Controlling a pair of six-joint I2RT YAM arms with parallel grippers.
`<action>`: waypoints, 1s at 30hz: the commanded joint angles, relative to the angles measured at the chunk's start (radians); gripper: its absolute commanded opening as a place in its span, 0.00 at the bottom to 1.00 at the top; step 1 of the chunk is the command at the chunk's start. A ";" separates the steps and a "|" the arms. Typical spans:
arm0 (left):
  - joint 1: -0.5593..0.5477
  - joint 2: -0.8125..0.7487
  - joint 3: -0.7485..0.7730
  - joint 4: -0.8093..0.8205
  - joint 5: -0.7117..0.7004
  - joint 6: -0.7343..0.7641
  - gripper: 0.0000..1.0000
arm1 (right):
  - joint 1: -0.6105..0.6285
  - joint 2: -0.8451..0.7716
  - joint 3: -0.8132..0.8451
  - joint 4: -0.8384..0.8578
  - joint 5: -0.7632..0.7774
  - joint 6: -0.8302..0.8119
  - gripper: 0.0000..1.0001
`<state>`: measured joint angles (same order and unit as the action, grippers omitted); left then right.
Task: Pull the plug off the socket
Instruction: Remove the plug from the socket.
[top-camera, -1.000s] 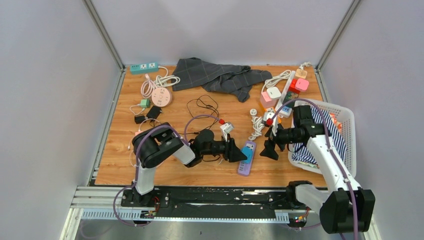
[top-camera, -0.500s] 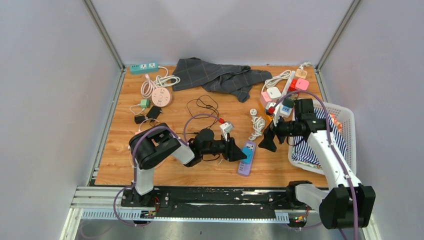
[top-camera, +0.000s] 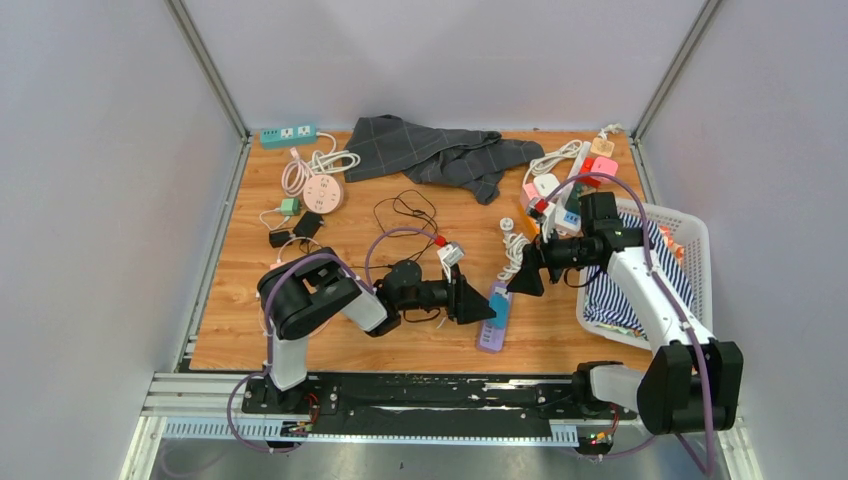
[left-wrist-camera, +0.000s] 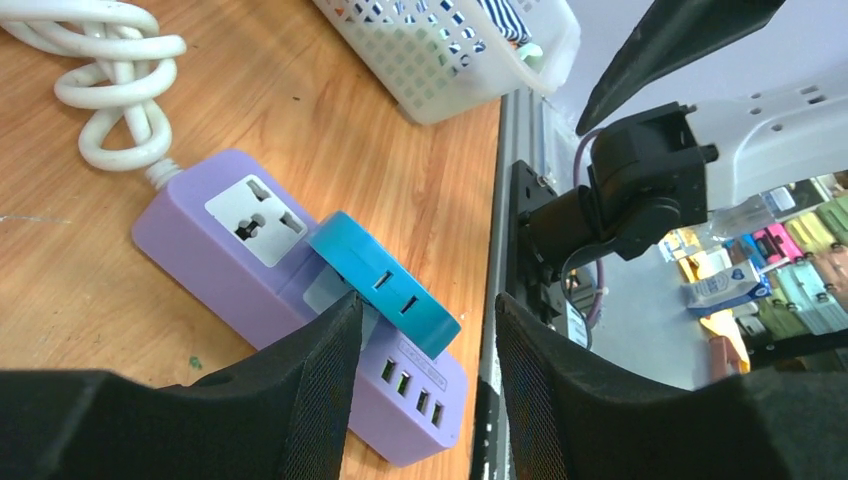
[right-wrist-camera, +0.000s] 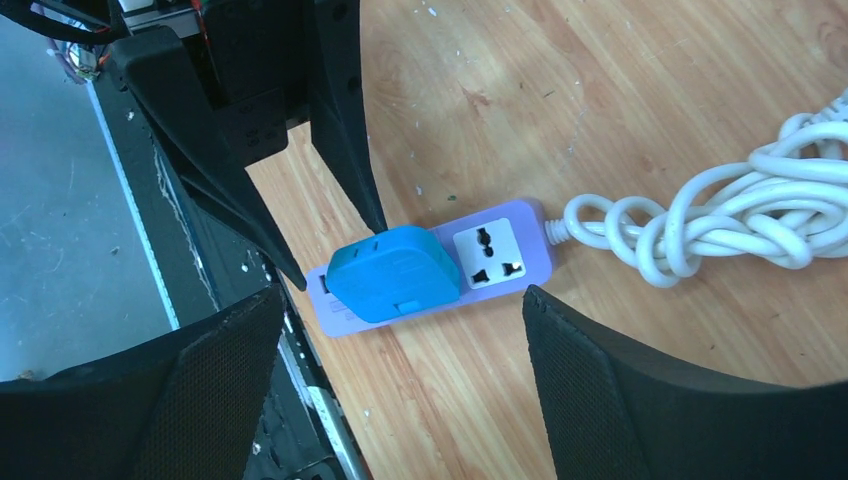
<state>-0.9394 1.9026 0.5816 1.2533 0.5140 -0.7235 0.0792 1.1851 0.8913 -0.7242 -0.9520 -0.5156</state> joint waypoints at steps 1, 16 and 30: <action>-0.018 0.000 -0.010 0.082 0.015 -0.010 0.53 | 0.040 0.019 -0.001 -0.010 -0.002 0.061 0.88; -0.058 0.002 0.015 -0.112 -0.115 0.024 0.56 | 0.053 -0.054 -0.063 -0.068 0.089 -0.257 0.67; -0.075 -0.083 0.003 -0.209 -0.259 -0.018 0.54 | 0.054 -0.101 -0.130 0.002 0.157 -0.319 0.64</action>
<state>-0.9936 1.8690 0.5900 1.0668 0.3210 -0.7406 0.1200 1.0882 0.7673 -0.7292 -0.8177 -0.8139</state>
